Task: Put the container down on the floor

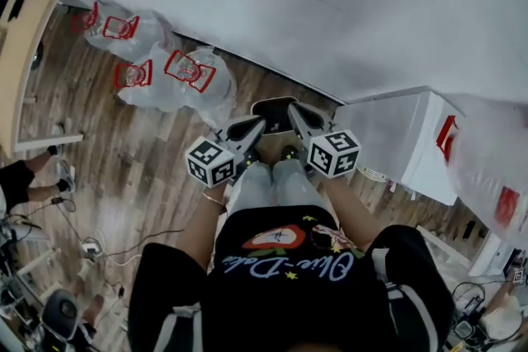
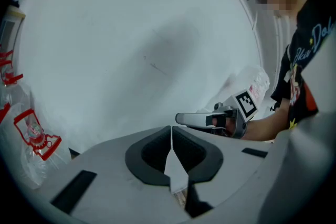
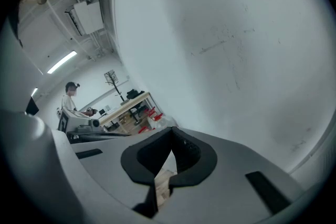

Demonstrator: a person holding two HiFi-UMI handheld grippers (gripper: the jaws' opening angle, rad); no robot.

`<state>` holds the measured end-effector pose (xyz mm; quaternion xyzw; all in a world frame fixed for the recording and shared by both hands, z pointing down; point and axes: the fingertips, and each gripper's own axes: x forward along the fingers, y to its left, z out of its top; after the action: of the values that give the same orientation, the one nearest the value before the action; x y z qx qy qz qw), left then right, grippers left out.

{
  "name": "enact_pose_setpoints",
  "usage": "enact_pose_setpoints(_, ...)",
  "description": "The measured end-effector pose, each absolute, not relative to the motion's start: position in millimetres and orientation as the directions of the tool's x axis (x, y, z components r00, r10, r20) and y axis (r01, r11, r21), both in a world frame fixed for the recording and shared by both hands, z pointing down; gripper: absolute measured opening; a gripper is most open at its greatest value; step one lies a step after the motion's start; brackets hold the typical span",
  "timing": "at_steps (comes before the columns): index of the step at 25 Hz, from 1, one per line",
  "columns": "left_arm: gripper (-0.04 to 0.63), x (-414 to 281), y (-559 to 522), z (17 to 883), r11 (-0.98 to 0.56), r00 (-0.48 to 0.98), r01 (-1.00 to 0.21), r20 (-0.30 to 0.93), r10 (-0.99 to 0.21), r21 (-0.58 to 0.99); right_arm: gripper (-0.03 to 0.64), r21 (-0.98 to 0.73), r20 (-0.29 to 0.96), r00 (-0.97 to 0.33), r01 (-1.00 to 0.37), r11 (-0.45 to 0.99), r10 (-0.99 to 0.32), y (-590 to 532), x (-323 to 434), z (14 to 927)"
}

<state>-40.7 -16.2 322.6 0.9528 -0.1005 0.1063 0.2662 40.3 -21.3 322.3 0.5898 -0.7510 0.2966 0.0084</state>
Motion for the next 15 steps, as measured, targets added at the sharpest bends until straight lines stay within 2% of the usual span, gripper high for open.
enact_pose_setpoints(15, 0.011, -37.4, -6.0, 208.1, -0.921, 0.963, -0.258, 0.158, -0.22, 0.292, -0.002, -0.347, 0.202, -0.336, -0.903, 0.253, -0.92, -6.3, 29.2, 214.2)
